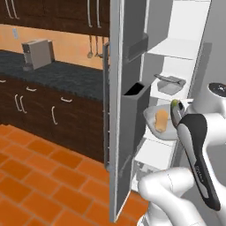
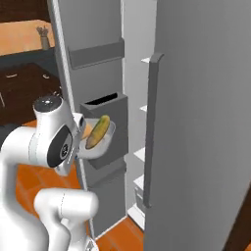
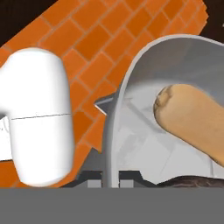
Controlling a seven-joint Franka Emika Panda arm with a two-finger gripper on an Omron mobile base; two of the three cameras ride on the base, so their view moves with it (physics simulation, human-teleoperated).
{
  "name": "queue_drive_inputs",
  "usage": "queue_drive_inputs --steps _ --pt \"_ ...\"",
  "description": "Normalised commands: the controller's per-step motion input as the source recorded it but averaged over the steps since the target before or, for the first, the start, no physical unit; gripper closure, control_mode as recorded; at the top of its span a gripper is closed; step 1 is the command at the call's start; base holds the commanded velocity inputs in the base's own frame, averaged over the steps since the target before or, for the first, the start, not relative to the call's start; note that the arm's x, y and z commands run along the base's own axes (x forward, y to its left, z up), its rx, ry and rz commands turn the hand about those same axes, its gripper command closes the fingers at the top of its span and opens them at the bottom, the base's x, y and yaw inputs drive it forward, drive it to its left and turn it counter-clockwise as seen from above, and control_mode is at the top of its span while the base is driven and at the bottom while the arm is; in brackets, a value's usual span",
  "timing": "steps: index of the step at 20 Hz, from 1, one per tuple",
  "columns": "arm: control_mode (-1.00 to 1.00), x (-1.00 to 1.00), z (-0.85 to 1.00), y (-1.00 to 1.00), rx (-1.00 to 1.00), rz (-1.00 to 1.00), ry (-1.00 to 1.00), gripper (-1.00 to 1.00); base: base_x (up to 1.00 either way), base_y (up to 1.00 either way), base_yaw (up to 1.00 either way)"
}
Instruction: Take the meat container that has the fish and place it on the second highest rack of the freezer. Then take the vegetable container that has the squash and cucumber and place it on the highest rack of the freezer.
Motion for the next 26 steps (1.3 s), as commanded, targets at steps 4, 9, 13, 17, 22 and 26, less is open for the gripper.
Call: queue_drive_inputs --steps 4,9,13,17,22,26 --pt "1.0 0.0 0.0 0.0 0.0 0.0 0.0 1.0 0.6 0.04 -0.08" --pt "1.0 0.0 0.0 0.0 0.0 0.0 0.0 1.0 0.34 -0.21 -0.29" --pt "1.0 0.0 0.0 0.0 0.0 0.0 0.0 1.0 0.43 -0.18 -0.26" --pt "1.0 0.0 0.0 0.0 0.0 0.0 0.0 1.0 0.69 -0.06 -0.16" --pt "1.0 0.0 0.0 0.0 0.0 0.0 0.0 1.0 0.84 0.0 -0.03" --pt "1.0 0.0 0.0 0.0 0.0 0.0 0.0 1.0 0.67 0.05 0.0"
